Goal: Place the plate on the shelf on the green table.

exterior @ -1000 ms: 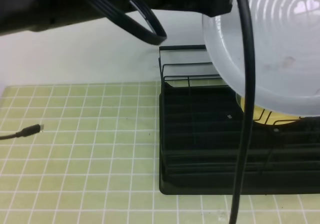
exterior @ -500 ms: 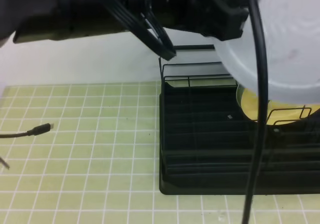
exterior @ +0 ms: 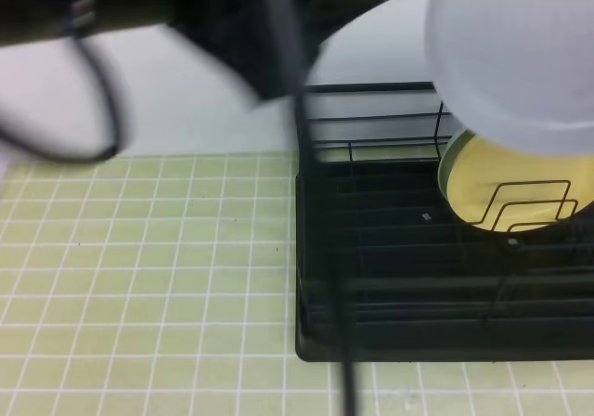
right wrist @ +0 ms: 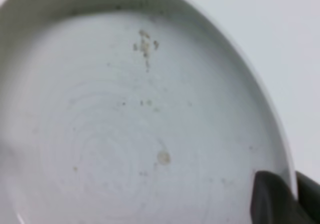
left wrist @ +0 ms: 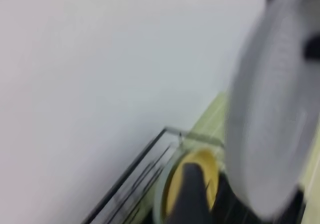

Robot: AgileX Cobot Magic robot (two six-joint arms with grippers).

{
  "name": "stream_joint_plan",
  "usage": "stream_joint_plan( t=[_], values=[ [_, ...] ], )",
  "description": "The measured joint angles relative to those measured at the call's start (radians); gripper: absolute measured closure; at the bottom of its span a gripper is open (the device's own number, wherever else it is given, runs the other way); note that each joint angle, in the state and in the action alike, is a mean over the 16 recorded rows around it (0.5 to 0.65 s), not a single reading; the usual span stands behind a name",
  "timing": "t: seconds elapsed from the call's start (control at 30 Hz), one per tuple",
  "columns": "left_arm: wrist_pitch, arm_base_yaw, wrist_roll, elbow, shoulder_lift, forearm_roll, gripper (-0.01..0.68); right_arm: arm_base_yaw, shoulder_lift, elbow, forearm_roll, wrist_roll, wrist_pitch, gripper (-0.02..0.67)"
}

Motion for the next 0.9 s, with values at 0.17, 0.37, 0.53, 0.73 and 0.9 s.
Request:
stream_joint_plan(
  t=[0.17,0.37,0.53,0.73,0.9],
  values=[
    [0.124,0.000,-0.061,0.001,-0.089,0.172,0.367,0.000,0.078,-0.089,-0.246,-0.050,-0.023,0.629],
    [0.278,0.000,-0.255,0.036,-0.203,0.457,0.581,0.000,0.219,-0.195,-0.587,-0.056,0.007,0.631],
    [0.315,0.000,-0.469,0.152,-0.319,0.688,0.672,0.001,0.344,-0.279,-0.803,-0.063,0.040,0.632],
    [0.218,0.000,-0.684,0.402,-0.489,0.907,0.673,0.002,0.458,-0.348,-0.949,-0.092,0.043,0.633],
    [0.084,0.000,-0.768,0.625,-0.623,0.990,0.673,0.002,0.506,-0.374,-0.991,-0.132,0.014,0.634]
  ],
)
